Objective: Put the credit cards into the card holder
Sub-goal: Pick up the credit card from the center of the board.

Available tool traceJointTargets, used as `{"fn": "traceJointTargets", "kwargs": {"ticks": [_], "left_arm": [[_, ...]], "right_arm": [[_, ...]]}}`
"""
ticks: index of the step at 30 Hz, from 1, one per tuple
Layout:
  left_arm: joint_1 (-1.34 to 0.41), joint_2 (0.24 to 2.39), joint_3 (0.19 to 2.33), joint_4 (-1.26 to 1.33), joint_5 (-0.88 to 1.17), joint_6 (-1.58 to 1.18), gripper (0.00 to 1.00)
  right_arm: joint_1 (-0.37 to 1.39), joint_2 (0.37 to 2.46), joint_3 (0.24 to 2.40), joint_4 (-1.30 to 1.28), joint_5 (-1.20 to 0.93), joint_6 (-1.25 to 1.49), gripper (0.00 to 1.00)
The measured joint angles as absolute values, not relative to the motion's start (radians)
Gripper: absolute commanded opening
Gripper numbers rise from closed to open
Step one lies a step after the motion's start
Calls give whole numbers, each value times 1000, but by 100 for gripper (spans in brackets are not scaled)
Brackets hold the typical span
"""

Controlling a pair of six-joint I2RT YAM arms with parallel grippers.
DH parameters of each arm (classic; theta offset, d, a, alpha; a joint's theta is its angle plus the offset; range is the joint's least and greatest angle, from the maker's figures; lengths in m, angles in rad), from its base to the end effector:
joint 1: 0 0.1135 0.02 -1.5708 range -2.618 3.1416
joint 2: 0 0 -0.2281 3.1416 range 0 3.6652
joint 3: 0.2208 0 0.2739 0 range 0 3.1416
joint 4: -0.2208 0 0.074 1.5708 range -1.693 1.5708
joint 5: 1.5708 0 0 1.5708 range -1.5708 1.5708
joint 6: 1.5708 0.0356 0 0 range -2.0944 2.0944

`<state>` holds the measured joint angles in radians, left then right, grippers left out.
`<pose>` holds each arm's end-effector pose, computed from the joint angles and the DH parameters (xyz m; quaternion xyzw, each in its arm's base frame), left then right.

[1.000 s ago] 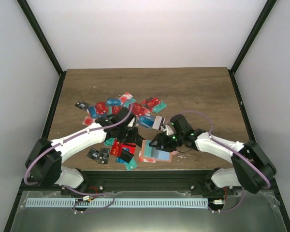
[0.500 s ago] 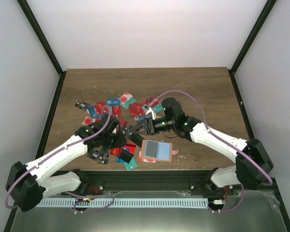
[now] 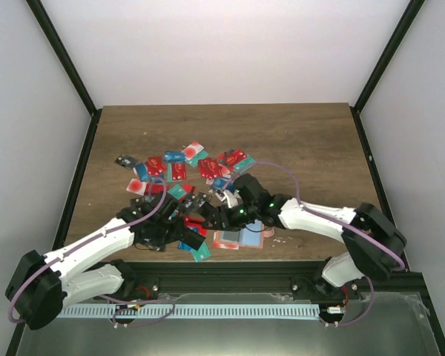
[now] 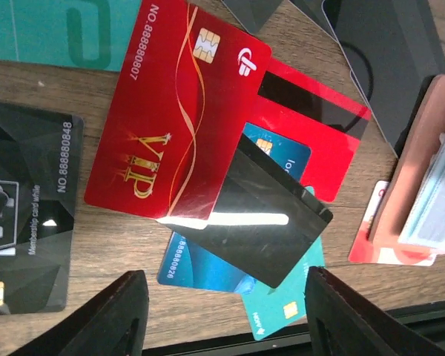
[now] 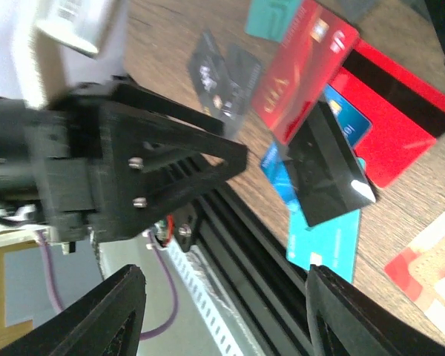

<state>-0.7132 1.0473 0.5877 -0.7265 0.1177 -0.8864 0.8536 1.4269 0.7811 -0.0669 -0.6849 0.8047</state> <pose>0.1585 -0.1426 0.1449 -0.0735 0.9772 -0.1771 0.0916 0.1892 0.2512 0.1599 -0.1606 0.8529 0.4952 0.0395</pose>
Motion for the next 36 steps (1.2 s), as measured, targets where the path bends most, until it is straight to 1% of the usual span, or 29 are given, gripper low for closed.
{"fn": "traceJointTargets", "kwargs": {"ticks": [4, 5, 8, 12, 15, 17, 19, 21, 26, 29, 36], "left_arm": [[-705, 1068, 585, -711, 105, -889, 77], [-697, 1080, 587, -706, 99, -882, 79], [-667, 1141, 608, -699, 81, -841, 80], [-638, 1256, 679, -696, 55, -772, 77], [-619, 1353, 767, -701, 36, -706, 69], [-612, 1412, 826, -704, 27, -665, 67], [-611, 1437, 852, -696, 34, -633, 64], [-611, 1437, 846, -689, 66, -609, 59], [-629, 1446, 766, -633, 160, -574, 58], [-651, 1470, 744, -618, 182, -567, 57], [-717, 1496, 752, -564, 189, -573, 53]], "right_arm": [[891, 1523, 788, -70, -651, 809, 61], [896, 1545, 793, -76, -643, 810, 61], [903, 1602, 835, -115, -604, 821, 61], [903, 1604, 866, -158, -544, 829, 61], [902, 1575, 855, -186, -503, 841, 62], [902, 1539, 826, -198, -487, 852, 62], [902, 1507, 794, -201, -483, 856, 62], [902, 1475, 755, -200, -482, 865, 62], [905, 1406, 644, -167, -488, 907, 62], [917, 1392, 602, -143, -493, 936, 62], [1003, 1398, 588, -94, -484, 1012, 62]]}}
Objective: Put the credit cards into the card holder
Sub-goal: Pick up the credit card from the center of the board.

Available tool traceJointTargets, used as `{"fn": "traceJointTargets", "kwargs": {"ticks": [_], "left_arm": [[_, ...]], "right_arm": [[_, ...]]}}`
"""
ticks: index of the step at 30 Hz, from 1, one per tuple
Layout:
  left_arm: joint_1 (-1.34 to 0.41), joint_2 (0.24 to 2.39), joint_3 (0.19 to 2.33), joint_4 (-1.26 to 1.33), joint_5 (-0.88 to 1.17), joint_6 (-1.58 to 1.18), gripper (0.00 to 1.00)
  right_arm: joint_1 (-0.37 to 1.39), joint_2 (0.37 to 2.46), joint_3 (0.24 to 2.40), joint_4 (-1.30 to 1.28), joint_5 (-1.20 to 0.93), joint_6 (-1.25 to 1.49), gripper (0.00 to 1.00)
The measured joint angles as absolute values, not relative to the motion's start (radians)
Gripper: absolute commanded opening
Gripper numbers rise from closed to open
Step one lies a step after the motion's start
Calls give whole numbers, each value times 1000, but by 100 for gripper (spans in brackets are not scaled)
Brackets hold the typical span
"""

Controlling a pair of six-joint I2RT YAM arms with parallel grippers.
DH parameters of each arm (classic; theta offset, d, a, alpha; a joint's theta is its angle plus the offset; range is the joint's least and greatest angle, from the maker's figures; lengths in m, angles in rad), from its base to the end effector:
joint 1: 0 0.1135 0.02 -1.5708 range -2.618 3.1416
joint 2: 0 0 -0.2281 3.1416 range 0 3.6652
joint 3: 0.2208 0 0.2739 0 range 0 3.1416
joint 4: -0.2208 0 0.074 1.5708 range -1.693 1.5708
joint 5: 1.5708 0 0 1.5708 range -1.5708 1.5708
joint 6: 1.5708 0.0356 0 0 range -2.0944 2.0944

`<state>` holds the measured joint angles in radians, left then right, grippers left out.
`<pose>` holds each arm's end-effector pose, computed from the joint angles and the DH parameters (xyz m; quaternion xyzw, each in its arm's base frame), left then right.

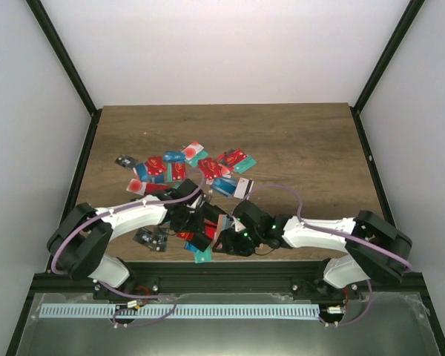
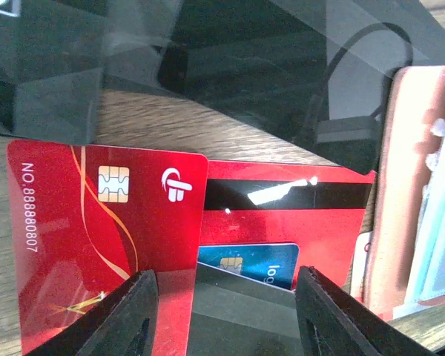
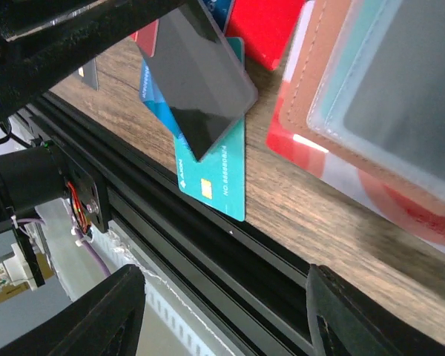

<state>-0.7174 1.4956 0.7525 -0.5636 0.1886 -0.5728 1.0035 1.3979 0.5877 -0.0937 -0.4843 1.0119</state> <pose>0.1981 -0.1817 0.0991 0.0837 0.9834 -0.1534 0.0486 0.1331 0.2397 0.1030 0.0746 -0.9177 -0.3896 0.0220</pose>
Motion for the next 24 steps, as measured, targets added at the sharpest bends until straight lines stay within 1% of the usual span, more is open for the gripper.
{"fn": "traceJointTargets", "kwargs": {"ticks": [8, 12, 24], "left_arm": [[-788, 1464, 711, -503, 158, -604, 52], [-813, 1455, 703, -495, 156, -630, 51], [-830, 1433, 692, -541, 136, -690, 50]], "right_arm": [[1075, 1399, 535, -44, -456, 1138, 62], [1129, 1432, 519, 7, -448, 1195, 62], [1208, 1524, 450, 272, -365, 1403, 61]]}}
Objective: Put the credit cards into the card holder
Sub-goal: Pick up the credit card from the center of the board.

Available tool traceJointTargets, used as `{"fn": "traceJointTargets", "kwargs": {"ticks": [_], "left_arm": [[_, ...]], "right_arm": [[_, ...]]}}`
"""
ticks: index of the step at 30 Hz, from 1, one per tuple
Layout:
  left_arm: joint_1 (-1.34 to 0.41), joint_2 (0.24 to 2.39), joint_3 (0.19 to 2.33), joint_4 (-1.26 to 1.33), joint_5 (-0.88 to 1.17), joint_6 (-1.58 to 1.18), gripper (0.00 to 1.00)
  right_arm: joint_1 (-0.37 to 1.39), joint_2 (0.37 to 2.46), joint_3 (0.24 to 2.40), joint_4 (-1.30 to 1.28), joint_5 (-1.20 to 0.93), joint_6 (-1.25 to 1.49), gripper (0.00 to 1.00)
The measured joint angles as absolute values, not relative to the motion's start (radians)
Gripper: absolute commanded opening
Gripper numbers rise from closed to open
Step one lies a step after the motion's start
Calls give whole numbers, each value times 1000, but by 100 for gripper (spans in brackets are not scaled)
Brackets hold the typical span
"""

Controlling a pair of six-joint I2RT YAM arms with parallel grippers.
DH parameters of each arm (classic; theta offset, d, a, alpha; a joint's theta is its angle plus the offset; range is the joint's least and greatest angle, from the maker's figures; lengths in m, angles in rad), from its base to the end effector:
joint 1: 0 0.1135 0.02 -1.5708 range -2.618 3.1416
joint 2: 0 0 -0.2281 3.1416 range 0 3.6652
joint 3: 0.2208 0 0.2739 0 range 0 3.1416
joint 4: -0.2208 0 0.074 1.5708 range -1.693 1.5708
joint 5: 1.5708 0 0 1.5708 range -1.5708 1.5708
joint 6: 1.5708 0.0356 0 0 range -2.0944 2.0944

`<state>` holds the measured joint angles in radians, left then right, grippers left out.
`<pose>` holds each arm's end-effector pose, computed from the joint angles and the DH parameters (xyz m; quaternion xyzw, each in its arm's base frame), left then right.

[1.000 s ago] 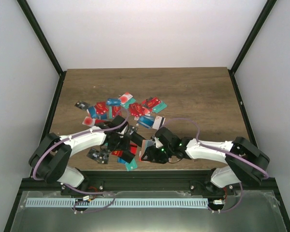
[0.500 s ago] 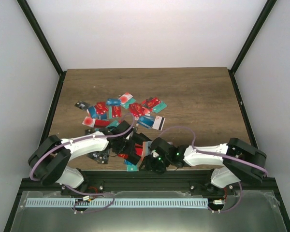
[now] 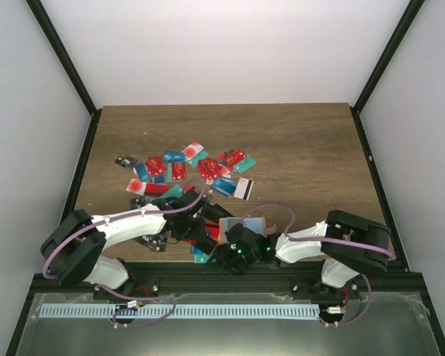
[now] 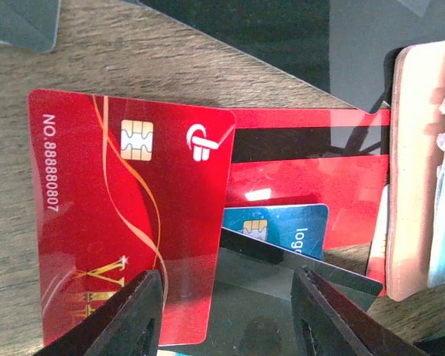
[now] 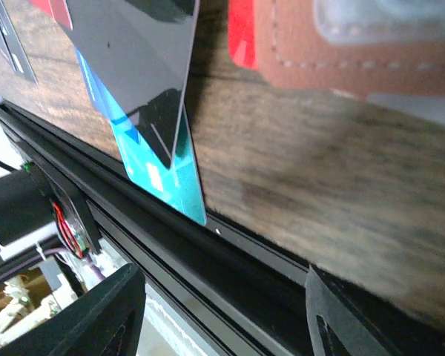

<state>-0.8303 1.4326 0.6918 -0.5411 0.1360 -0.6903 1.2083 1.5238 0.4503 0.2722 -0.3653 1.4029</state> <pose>0.1701 -0.1933 0.0986 0.0788 0.9842 -0.1477 0.0577 0.0818 0.2515 0.0581 -0.0207 -0.9138 -0.4003 0.0657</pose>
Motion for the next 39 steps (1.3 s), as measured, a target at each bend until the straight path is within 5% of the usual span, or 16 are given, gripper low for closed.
{"fn": "traceJointTargets", "kwargs": {"ticks": [21, 32, 39], "left_arm": [[-831, 1424, 683, -553, 121, -715, 45], [-831, 1423, 678, -547, 121, -722, 44], [-831, 1418, 686, -567, 113, -734, 47]], "right_arm": [[1240, 1723, 413, 773, -241, 1671, 42], [1241, 1750, 397, 850, -212, 1684, 2], [1239, 1744, 389, 850, -220, 1671, 1]]}}
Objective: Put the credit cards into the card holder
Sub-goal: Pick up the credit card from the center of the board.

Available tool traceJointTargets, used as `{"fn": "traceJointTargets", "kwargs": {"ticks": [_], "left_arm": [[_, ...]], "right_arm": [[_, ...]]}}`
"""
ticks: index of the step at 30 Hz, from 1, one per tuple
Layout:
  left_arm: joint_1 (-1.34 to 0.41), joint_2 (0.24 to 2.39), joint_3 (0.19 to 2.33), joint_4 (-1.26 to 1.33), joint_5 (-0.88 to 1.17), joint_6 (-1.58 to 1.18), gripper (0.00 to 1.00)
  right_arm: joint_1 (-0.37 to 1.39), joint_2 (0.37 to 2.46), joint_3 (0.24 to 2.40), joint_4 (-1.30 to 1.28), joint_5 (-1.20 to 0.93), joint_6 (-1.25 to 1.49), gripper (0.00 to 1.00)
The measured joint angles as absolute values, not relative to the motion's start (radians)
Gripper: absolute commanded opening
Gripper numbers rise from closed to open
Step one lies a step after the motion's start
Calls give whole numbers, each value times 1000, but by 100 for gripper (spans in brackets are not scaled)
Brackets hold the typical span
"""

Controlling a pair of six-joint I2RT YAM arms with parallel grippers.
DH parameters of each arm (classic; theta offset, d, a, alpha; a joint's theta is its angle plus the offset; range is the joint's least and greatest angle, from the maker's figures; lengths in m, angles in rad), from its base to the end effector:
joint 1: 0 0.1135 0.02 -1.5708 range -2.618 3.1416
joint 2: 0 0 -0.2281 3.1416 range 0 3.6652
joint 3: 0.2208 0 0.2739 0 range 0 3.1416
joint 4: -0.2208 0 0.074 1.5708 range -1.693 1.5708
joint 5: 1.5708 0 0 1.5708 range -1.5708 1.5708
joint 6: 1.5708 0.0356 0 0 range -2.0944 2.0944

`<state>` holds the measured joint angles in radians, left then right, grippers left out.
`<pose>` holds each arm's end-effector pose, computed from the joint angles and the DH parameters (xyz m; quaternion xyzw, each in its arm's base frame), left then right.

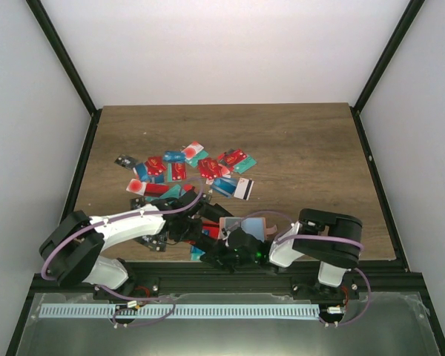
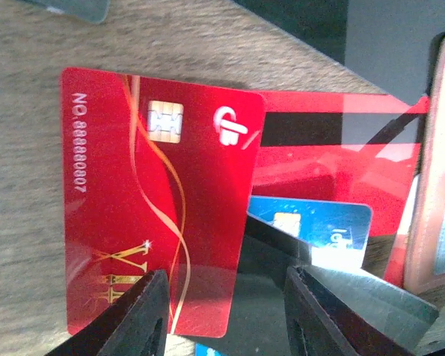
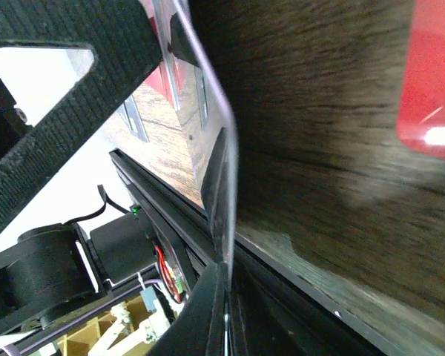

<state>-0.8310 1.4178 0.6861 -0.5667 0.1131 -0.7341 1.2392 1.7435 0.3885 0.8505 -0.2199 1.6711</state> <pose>0.1680 -0.1900 0.0997 0.0556 0.9876 -0.1353 0.0566 0.0806 0.2580 0.0374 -0.1290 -0.8481 -0.5127 0.0356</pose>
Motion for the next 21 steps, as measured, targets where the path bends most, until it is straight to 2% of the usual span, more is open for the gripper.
{"fn": "traceJointTargets", "kwargs": {"ticks": [3, 8, 21], "left_arm": [[-831, 1419, 711, -622, 98, -742, 51], [-828, 1421, 826, -744, 33, -762, 56], [-786, 1328, 1051, -869, -36, -765, 61]], "right_arm": [[1231, 1706, 405, 748, -239, 1638, 1], [1206, 1603, 541, 392, -245, 1522, 1], [1137, 1386, 779, -258, -179, 1242, 1]]}}
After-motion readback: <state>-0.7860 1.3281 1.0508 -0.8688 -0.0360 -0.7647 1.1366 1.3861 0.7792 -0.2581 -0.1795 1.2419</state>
